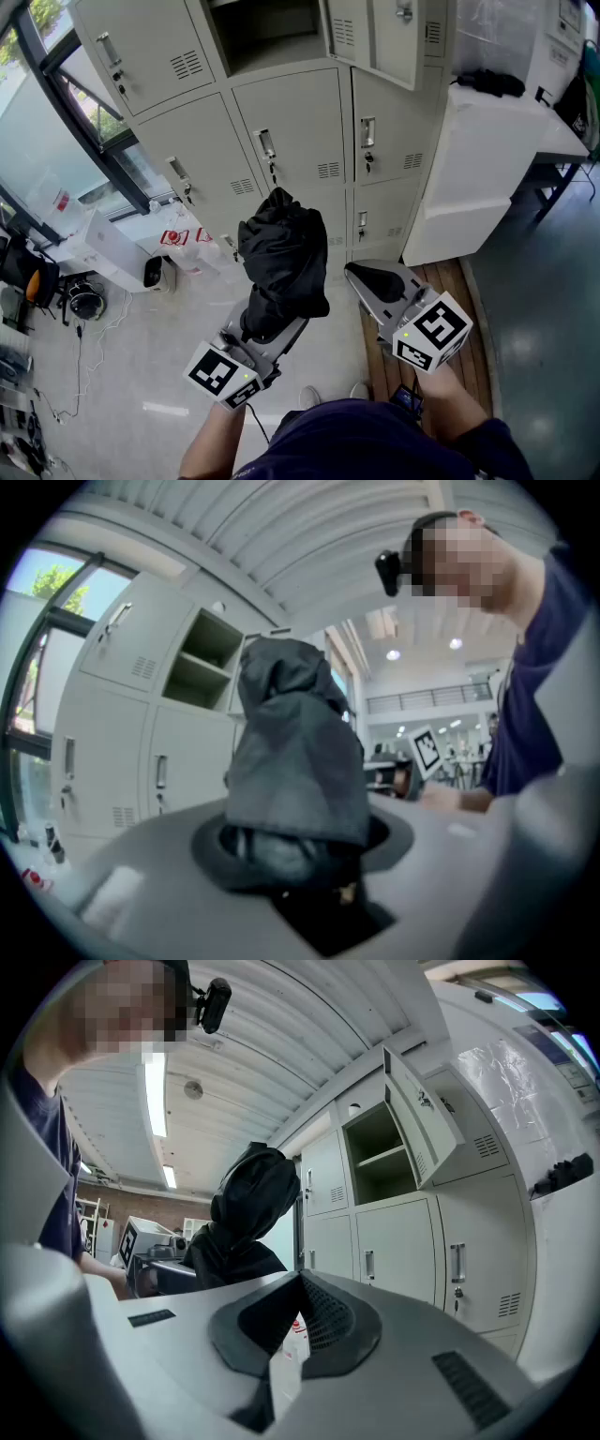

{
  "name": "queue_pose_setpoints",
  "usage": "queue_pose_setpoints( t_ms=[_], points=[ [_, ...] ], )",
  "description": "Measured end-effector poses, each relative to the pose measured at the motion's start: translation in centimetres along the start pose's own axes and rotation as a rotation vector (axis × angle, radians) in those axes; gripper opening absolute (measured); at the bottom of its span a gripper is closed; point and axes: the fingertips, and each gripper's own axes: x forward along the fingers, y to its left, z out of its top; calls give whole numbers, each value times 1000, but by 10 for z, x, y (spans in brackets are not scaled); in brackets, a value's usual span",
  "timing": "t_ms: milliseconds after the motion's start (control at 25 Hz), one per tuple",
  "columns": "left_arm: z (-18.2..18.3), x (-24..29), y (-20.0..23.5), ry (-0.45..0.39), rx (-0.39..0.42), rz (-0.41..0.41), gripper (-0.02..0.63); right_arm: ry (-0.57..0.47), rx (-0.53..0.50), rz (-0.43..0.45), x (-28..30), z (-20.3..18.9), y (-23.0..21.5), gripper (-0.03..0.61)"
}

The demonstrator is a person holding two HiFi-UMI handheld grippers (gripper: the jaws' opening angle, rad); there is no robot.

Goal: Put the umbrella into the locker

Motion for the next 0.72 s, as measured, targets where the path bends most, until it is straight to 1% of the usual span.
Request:
queue_pose_setpoints(
  t_ms=[280, 480, 560, 720],
  points=[
    [2, 1, -3, -3, 11, -1, 198, -9, 8, -5, -3, 0, -1, 6],
    [5, 0, -1, -10, 31, 16, 198, -37, 22, -34, -6, 4, -6, 8],
    [13, 3, 2, -18, 48, 30, 198, -51, 19, -24, -11, 10, -6, 8],
    [42, 20, 8, -44, 102, 62, 196, -70, -13, 4, -19, 26, -12, 8]
  ],
)
